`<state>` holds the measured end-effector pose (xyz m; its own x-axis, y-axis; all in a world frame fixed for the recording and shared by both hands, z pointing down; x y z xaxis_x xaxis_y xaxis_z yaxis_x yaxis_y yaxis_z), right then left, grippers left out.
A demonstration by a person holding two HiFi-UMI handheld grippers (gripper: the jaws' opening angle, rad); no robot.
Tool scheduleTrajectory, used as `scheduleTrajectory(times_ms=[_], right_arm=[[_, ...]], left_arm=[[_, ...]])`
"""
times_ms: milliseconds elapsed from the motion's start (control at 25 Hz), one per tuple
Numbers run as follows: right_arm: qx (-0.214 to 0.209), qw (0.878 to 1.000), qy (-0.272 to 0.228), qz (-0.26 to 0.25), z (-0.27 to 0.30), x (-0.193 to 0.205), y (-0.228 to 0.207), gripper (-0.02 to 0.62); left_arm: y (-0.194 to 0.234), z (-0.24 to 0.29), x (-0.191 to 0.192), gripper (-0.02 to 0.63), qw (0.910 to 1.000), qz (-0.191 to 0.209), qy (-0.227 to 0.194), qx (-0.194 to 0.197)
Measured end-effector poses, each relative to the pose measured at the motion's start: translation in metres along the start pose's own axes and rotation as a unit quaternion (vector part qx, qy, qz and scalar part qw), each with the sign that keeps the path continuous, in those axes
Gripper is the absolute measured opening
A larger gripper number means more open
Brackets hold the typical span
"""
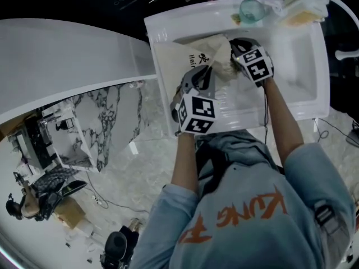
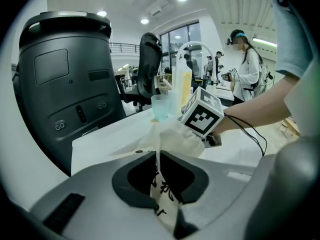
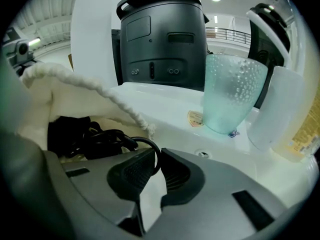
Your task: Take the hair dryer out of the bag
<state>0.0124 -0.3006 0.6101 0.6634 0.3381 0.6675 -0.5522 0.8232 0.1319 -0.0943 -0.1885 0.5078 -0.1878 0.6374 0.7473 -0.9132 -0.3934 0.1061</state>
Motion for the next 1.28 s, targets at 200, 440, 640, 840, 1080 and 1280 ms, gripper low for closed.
scheduleTrajectory(times_ms=[200, 440, 640, 840, 1080, 1280], right_arm=[[0.022, 0.999, 0.021, -0.028, -0.004, -0.001, 0.002, 0.029], [0.061, 0.997, 0.009, -0.053, -0.019, -0.016, 0.004, 0.026], [0.069, 0.996, 0.002, -0.059, -0.031, -0.022, 0.006, 0.026], [0.076, 0.995, -0.001, -0.063, -0.040, -0.023, 0.008, 0.026], [0.080, 0.995, -0.003, -0.068, -0.046, -0.025, 0.010, 0.028], [0.080, 0.994, -0.007, -0.072, -0.053, -0.027, 0.014, 0.028]], left_arm=[[0.001, -0.021, 0.005, 0.090, 0.9987, -0.035, -0.012, 0.034], [0.041, -0.066, 0.054, 0.133, 0.9977, -0.045, 0.032, -0.040], [0.058, -0.090, 0.092, 0.173, 0.9907, -0.067, 0.096, -0.070], [0.053, -0.087, 0.127, 0.199, 0.9765, -0.070, 0.190, -0.074], [0.060, -0.087, 0.141, 0.193, 0.9652, -0.057, 0.214, -0.140], [0.068, -0.084, 0.142, 0.087, 0.9510, -0.012, 0.238, -0.197]])
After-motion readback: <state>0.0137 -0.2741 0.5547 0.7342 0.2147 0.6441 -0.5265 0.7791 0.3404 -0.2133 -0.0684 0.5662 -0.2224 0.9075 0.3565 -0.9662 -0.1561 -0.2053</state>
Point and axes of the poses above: the fingertips, and each gripper's own axes: z forward along the fingers, y to its left, x out of its underside, the point moved 4 cm from there along -z, backward along the fingers, and after that the axes turned 12 degrees about -z, right-handed, at the moved point
